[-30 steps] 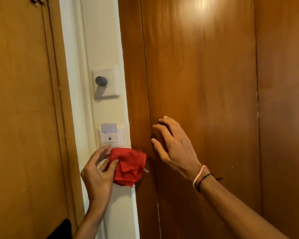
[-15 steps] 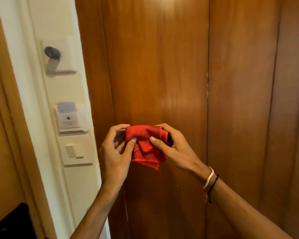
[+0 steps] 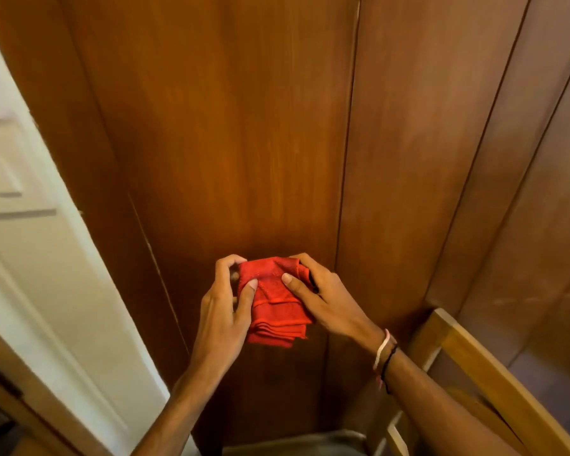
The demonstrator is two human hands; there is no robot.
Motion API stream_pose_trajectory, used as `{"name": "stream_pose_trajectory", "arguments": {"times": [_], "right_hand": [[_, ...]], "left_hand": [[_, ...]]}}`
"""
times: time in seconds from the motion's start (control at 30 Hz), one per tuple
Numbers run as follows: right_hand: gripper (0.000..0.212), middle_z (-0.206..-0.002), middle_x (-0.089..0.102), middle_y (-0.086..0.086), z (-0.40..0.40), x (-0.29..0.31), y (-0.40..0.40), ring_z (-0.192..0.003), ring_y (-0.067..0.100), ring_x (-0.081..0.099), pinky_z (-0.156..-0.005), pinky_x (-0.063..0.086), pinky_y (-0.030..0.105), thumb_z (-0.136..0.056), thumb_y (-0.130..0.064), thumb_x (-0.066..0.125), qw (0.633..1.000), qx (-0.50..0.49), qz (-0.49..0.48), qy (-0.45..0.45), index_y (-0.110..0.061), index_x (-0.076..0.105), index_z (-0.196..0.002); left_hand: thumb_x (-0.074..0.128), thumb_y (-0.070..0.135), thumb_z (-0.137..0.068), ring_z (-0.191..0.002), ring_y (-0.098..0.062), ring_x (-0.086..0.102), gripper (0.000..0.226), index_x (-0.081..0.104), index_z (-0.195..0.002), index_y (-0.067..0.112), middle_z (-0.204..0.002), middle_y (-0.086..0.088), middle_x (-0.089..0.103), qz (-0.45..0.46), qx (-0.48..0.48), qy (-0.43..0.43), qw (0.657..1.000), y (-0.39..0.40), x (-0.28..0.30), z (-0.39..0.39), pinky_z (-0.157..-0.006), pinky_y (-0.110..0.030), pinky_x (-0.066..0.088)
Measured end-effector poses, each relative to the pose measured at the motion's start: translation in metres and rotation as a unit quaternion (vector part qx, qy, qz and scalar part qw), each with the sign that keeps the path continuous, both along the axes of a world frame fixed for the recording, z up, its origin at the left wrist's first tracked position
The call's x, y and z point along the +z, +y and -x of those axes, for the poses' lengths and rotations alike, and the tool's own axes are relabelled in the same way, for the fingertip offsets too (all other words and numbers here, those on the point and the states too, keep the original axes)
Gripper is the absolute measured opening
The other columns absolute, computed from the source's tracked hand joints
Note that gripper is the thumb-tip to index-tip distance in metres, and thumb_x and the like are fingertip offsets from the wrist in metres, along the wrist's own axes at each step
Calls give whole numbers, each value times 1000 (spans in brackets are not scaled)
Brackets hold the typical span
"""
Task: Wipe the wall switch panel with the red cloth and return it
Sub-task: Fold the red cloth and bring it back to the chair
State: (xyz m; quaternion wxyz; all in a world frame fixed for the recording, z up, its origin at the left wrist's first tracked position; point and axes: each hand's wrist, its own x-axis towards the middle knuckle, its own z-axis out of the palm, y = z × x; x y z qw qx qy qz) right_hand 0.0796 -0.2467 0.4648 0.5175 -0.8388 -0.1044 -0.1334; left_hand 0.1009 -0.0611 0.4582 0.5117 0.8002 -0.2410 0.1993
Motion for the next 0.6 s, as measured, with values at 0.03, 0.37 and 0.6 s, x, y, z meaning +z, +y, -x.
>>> {"name": "stream_pose_trajectory", "arguments": {"times": [0.03, 0.37, 0.6], "right_hand": [[21, -97, 73, -16, 1, -23, -3, -90, -2, 72, -74, 56, 14, -102, -37, 57, 999, -4, -7, 34, -28, 60, -121], [59, -133, 65, 17, 26, -253, -16, -119, 34, 67, -100, 58, 48, -84, -7, 79, 858, -75, -181, 475, -6, 52, -137], [43, -105, 67, 8, 68, -386, 3, -91, 23, 67, -75, 61, 38, -93, 12, 57, 768, -97, -233, 589, -22, 58, -119]], "left_hand": [[50, 26, -99, -95, 10, 61, 27, 42, -124, 27, -104, 19, 57, -6, 1, 28, 1000, -3, -23, 1, -61, -5, 52], [70, 41, -78, -97, -2, 58, 52, 42, -120, 31, -108, 16, 58, 18, 14, 431, 902, -4, -246, 52, -86, -32, 55], [60, 7, -93, -104, -37, 63, 16, 48, -103, 7, -111, -18, 62, 14, 92, 534, 840, -14, -396, 104, -93, -57, 52]]}}
